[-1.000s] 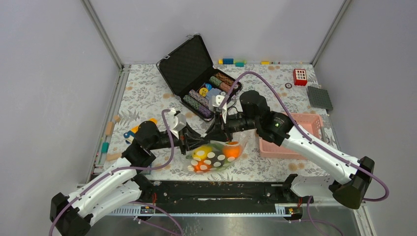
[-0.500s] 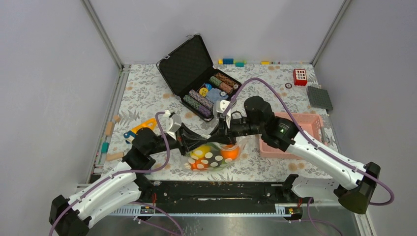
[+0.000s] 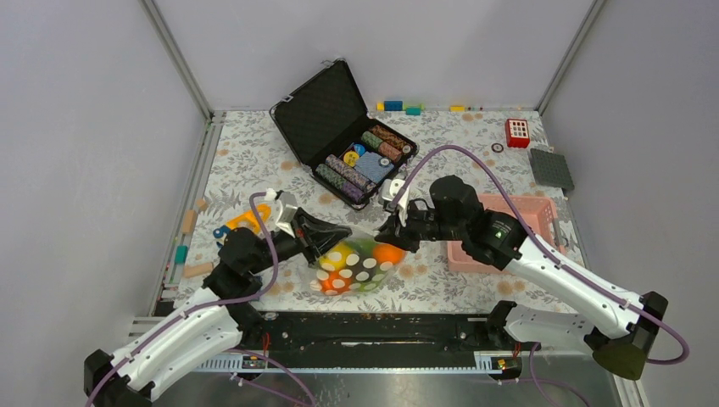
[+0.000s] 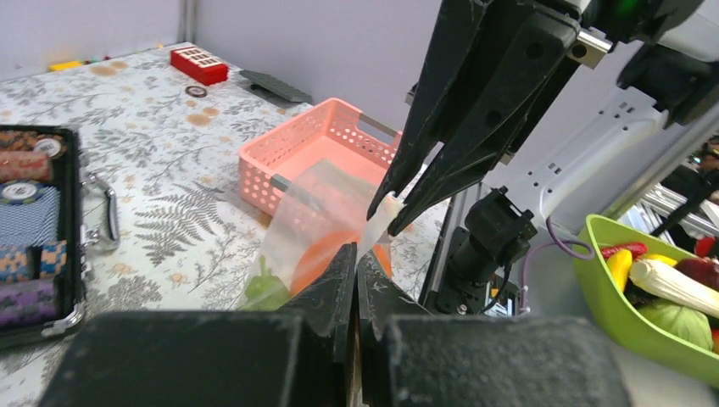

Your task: Place the food in the zip-top bag and seal the zipper

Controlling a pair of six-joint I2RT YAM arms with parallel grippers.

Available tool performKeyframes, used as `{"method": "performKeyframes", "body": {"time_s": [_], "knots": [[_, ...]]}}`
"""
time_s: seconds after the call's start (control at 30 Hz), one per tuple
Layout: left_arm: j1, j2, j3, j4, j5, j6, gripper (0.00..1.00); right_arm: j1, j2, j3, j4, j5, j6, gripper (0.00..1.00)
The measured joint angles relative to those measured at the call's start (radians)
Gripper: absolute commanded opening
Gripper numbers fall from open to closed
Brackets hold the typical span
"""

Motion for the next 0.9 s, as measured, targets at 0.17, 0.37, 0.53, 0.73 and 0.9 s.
{"method": "performKeyframes", "body": {"time_s": [0.17,0.37,0.53,0.73,0.9], "knots": [[0.001,-0.068,-0.013,-0.066,-0.101,-0.013,0.0,-0.019,-0.002,-0.002,-0.048,0.037,-0.008,0.0],[0.001,-0.149,-0.032,-0.156,-0.268,-0.031,0.0,-0.062,-0.005,-0.006,-0.088,0.062,-0.021,0.0],[-0.001,-0.191,-0.058,-0.209,-0.391,-0.06,0.0,-0.114,-0.017,-0.029,-0.092,0.053,-0.024,0.0],[-0.014,-0.195,-0.061,-0.244,-0.479,-0.103,0.0,-0.134,-0.035,-0.052,-0.067,0.032,-0.03,0.0],[-0.017,-0.207,-0.061,-0.271,-0.542,-0.119,0.0,-0.154,-0.052,-0.076,-0.067,0.032,-0.038,0.01]]}}
